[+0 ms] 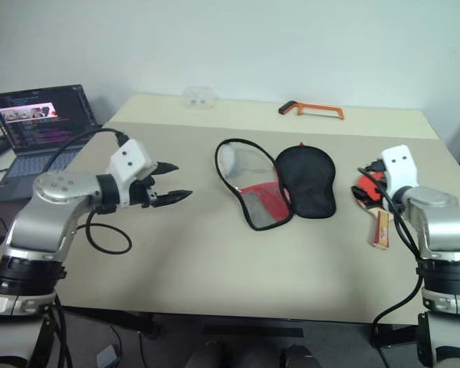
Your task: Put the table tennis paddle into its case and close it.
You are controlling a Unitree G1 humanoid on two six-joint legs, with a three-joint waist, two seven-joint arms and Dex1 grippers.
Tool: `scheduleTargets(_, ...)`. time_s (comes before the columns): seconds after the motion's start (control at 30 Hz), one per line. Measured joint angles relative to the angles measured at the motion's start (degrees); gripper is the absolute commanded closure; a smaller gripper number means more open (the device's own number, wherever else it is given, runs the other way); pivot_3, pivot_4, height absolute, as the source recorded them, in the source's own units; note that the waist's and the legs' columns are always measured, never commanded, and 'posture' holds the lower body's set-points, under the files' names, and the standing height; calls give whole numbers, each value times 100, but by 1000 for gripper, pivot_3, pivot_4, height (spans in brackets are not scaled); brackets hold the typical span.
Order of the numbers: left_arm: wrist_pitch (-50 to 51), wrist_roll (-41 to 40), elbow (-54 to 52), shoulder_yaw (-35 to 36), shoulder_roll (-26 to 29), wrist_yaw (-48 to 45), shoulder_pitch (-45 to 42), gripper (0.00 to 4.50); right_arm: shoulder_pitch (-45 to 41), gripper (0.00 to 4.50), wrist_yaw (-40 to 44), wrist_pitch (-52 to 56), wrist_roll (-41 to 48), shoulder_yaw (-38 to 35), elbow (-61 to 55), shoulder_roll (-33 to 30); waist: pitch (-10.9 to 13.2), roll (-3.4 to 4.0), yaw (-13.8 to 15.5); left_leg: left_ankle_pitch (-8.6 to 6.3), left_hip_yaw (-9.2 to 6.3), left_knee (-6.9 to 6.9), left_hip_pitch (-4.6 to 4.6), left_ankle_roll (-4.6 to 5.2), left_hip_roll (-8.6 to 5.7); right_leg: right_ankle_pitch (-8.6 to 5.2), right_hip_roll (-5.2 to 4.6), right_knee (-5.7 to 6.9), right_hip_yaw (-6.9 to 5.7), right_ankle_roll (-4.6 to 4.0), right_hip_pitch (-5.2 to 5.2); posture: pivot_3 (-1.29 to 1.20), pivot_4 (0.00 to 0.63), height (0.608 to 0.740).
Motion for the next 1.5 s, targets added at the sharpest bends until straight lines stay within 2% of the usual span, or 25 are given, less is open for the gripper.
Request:
scheduleTargets(0.1, -110, 9, 231, -126, -151, -80, -113, 933, 323, 34, -419, 334, 6, -332, -138, 339, 0, 0, -11, 0, 2, 3, 0, 0, -2, 0, 0, 11, 4, 0, -3, 0, 150, 740)
scheduleTargets(0.3, -300, 78, 507, -341, -338, -131, -413, 933, 350, 34, -1108, 487, 12, -834, -169, 811, 0, 1, -60, 0, 4, 4, 2, 1, -1, -1, 4, 23, 7, 0, -8, 0, 150, 740)
scheduleTargets(0.87, -387, 115, 611, -356, -349, -181, -378, 933, 316, 34, -1782, 517, 0, -697, 199, 1299, 0, 1, -91, 0, 5, 4, 2, 1, -1, -1, 4, 29, 8, 0, -12, 0, 150, 740)
scheduleTargets(0.97, -380, 116, 609, -356, -350, -171, -332, 933, 126, 549, -1972, 366, -5, -707, 447, 1448, 0, 1, -138, 1, 5, 6, 4, 1, -1, -1, 3, 38, 9, 0, -11, 0, 150, 740)
scheduleTargets(1.2, -375, 117, 592, -355, -349, -74, -310, 933, -86, 2790, -2243, 48, 2, -690, 811, 1665, -1, -1, -150, 2, 5, 11, 11, 1, -2, -1, 3, 51, 10, 0, -9, 0, 150, 740)
scheduleTargets(1.27, -368, 117, 579, -355, -349, -68, -289, 933, -95, 3290, -2328, -4, 1, -676, 817, 1720, -3, -3, -151, 2, 4, 13, 11, 1, -2, -1, 3, 52, 10, 0, -8, 0, 150, 740)
scheduleTargets(1.3, -363, 117, 552, -348, -346, -60, -260, 933, -94, 3395, -2351, -27, -1, -671, 830, 1720, -3, -4, -151, 2, 4, 13, 11, 1, -3, -1, 2, 52, 10, 0, -6, 0, 150, 740)
scheduleTargets(1.5, -341, 119, 514, -347, -346, -18, -192, 933, -96, 3395, -2438, -78, 0, -629, 863, 1722, -4, -5, -151, 2, 4, 14, 17, 2, -3, -1, 2, 55, 10, 0, -2, 0, 150, 740)
